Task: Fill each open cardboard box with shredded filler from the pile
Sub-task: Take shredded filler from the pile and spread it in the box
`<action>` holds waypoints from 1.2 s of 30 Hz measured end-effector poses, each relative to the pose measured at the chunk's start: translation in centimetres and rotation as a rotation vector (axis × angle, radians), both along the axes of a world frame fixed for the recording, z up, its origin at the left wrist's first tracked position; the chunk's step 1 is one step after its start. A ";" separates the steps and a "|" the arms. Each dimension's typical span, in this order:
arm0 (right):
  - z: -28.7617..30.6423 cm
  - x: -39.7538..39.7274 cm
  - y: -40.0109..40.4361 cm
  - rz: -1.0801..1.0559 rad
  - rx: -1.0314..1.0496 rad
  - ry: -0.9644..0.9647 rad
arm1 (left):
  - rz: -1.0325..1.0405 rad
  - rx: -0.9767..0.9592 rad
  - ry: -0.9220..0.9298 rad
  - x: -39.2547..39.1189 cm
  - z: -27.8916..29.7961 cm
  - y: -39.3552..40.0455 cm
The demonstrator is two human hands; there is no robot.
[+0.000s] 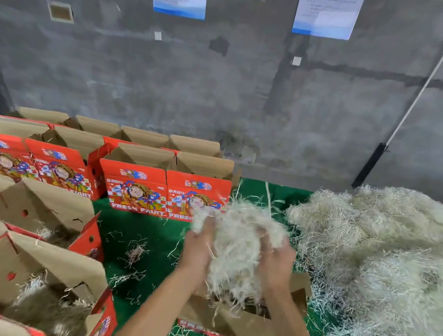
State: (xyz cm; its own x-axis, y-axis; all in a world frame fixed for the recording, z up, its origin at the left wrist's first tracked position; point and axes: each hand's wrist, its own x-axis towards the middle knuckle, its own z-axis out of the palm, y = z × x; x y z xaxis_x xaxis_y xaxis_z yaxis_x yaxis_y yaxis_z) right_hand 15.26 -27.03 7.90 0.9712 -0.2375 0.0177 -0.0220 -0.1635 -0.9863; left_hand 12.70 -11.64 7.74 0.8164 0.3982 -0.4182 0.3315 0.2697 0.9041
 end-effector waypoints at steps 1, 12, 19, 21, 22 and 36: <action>0.3 0.2 -1.3 -0.025 0.043 0.014 | 0.044 -0.036 -0.015 0.1 1.2 1.3; 0.4 -1.4 2.1 0.058 0.222 0.042 | -0.014 0.296 -0.117 -1.1 0.9 -2.3; 0.9 0.2 -4.7 -0.205 0.388 0.149 | 0.276 0.163 -0.205 0.2 2.2 6.6; 1.3 -0.4 -2.2 0.031 0.448 0.120 | 0.097 0.134 -0.116 -0.5 2.0 3.7; 1.7 -1.2 -0.5 0.190 0.482 0.103 | -0.012 0.096 -0.064 -0.8 2.1 2.0; -0.1 -2.7 2.8 0.234 -0.023 0.074 | -0.322 0.139 0.027 0.6 1.6 -0.1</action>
